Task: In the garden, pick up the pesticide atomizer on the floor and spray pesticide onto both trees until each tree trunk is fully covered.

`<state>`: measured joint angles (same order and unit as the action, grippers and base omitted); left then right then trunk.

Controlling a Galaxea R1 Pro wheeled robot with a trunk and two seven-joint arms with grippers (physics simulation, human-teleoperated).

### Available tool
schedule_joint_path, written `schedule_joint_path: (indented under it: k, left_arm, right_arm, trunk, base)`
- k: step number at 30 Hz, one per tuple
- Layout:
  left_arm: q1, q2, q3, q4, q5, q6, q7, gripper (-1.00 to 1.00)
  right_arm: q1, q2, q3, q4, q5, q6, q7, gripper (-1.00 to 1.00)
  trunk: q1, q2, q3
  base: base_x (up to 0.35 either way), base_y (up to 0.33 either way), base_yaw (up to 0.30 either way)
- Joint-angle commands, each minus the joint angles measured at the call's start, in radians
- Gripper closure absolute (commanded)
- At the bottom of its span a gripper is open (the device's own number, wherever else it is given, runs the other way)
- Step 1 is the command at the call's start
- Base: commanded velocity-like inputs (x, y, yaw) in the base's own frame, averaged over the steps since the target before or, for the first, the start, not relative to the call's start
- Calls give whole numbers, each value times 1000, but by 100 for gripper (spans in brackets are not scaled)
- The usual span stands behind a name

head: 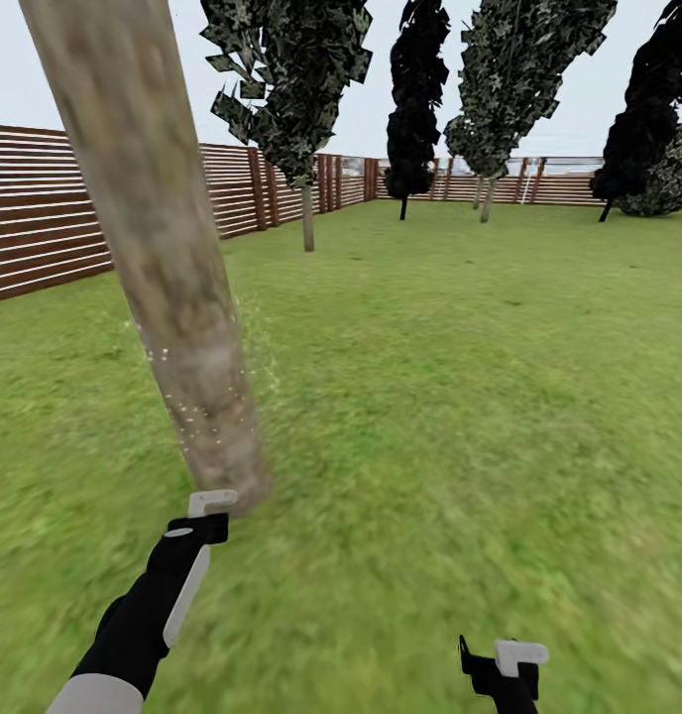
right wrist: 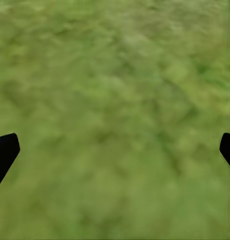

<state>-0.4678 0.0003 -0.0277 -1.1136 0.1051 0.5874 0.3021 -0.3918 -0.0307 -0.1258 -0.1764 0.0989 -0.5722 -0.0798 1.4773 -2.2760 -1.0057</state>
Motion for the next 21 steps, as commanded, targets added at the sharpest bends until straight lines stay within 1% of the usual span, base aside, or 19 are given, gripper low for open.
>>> schedule_joint_path:
  k: [1,4,6,18,21]
  left_arm:
    - [0,0,0,0,-1,0,0,100]
    - [0,0,0,0,-1,0,0,100]
    - [0,0,0,-1,-1,0,0,100]
    - [0,0,2,-2,-1,-1,0,100]
    - [0,1,2,-2,-1,-2,0,100]
  right_arm:
    - [0,0,0,0,0,0,0,-100]
    - [0,0,0,0,1,0,0,-100]
    - [0,0,0,0,1,0,0,-100]
    - [0,0,0,0,1,0,0,-100]
    - [1,0,0,0,1,0,0,-100]
  trunk:
    - [0,0,0]
    - [0,0,0]
    - [0,0,0]
    - [0,0,0]
    - [0,0,0]
  base:
    - [144,-265,2]
    - [101,-266,15]
    - [26,-269,145]
    - [1,-271,265]
    - [0,-271,45]
